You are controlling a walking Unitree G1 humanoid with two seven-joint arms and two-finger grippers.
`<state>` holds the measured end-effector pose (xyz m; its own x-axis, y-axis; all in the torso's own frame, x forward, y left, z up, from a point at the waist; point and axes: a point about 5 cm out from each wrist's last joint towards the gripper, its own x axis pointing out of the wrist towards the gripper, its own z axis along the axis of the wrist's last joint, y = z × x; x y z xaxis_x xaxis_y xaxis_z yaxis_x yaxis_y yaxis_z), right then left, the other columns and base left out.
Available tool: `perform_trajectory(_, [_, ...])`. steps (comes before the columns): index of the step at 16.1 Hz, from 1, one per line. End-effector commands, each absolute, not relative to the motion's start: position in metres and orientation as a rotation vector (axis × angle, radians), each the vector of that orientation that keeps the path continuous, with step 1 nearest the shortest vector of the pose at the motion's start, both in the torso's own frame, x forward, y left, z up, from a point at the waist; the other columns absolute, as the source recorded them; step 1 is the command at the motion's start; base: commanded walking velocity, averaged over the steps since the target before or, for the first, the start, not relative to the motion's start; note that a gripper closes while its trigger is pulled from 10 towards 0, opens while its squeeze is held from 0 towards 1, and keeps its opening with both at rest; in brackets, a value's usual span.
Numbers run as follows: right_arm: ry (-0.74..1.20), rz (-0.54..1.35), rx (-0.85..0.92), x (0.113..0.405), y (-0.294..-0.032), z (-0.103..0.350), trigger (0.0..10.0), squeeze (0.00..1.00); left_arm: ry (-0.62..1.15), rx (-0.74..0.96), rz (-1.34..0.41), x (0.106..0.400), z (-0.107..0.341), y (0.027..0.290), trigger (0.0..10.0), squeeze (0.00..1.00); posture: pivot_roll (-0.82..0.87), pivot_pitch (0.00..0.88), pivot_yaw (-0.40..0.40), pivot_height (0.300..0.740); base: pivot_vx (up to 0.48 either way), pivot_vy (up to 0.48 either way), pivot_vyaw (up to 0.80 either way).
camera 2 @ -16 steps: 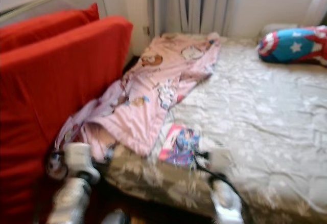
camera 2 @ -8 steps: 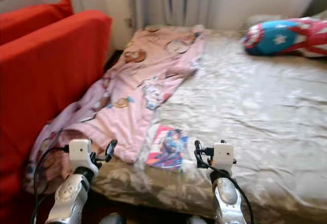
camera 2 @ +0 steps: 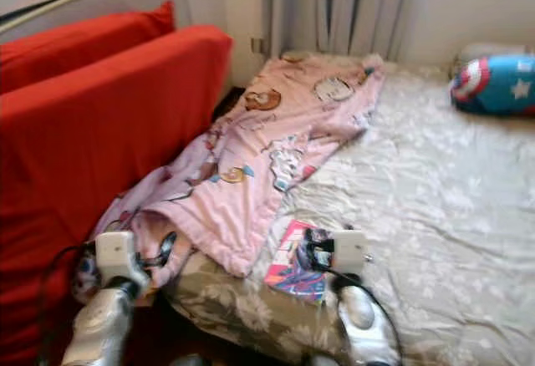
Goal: Clean up the room
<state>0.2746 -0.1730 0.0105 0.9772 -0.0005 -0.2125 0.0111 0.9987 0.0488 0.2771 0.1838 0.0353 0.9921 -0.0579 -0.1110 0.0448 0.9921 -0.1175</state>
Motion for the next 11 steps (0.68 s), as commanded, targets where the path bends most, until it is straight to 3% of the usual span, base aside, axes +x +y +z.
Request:
perform_trajectory(1, [0.22,-0.046,0.099,0.278,-0.176,0.012,10.0,0.0,0.099,-0.091,-0.065,0.279,0.04,0.185,10.0,0.0,0.0,0.036,-0.011,0.645,0.0,0.0,0.0])
perform_trajectory(7, [0.389,-0.114,0.042,0.274,-0.19,-0.006,10.0,0.0,0.101,-0.087,-0.077,0.279,0.041,0.184,10.0,0.0,0.01,0.039,-0.009,0.645,0.0,0.0,0.0])
perform_trajectory(9, [0.646,-0.076,-0.139,0.257,-0.205,-0.03,10.0,0.0,0.104,-0.085,-0.083,0.278,0.04,0.182,10.0,0.0,0.02,0.045,-0.007,0.645,0.0,0.0,0.0])
perform_trajectory(11, [0.671,0.037,-0.182,0.257,-0.21,-0.029,10.0,0.0,0.105,-0.082,-0.087,0.277,0.04,0.182,10.0,0.0,0.02,0.051,-0.009,0.645,0.0,0.0,0.0])
